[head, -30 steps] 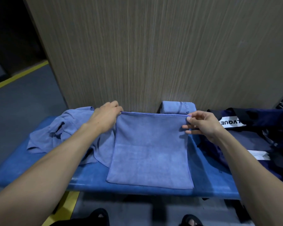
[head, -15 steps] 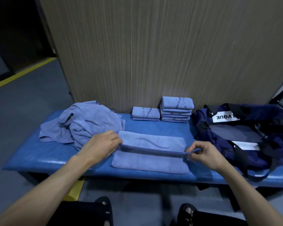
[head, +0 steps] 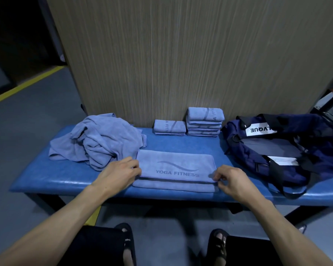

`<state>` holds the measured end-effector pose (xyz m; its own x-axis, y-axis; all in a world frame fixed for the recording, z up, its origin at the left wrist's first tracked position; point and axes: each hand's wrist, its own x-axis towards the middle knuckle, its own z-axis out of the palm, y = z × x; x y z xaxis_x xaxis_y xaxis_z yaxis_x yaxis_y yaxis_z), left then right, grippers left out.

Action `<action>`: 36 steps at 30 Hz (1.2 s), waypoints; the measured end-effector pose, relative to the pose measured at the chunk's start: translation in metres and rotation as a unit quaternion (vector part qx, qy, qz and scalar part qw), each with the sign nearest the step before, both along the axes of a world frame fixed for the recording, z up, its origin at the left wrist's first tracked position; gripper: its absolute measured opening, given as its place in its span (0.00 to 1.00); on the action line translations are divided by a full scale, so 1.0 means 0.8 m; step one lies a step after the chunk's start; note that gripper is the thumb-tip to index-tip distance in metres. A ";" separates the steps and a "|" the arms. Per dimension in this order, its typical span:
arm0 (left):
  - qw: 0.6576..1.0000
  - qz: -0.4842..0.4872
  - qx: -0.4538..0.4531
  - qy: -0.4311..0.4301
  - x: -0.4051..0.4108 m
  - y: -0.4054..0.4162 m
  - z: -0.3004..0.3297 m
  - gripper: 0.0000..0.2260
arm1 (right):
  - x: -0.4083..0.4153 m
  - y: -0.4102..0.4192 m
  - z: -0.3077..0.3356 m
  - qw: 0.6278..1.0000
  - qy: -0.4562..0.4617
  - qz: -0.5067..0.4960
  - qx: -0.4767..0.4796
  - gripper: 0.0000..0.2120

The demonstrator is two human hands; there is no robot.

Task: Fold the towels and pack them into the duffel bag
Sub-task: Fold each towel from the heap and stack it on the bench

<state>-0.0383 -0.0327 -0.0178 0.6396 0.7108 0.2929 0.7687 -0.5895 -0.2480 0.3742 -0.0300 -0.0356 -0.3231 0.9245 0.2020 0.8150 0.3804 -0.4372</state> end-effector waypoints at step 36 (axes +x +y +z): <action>0.996 0.008 -0.082 -0.027 -0.019 -0.019 -0.019 0.09 | -0.018 -0.043 -0.010 0.965 -0.208 0.061 0.150 0.13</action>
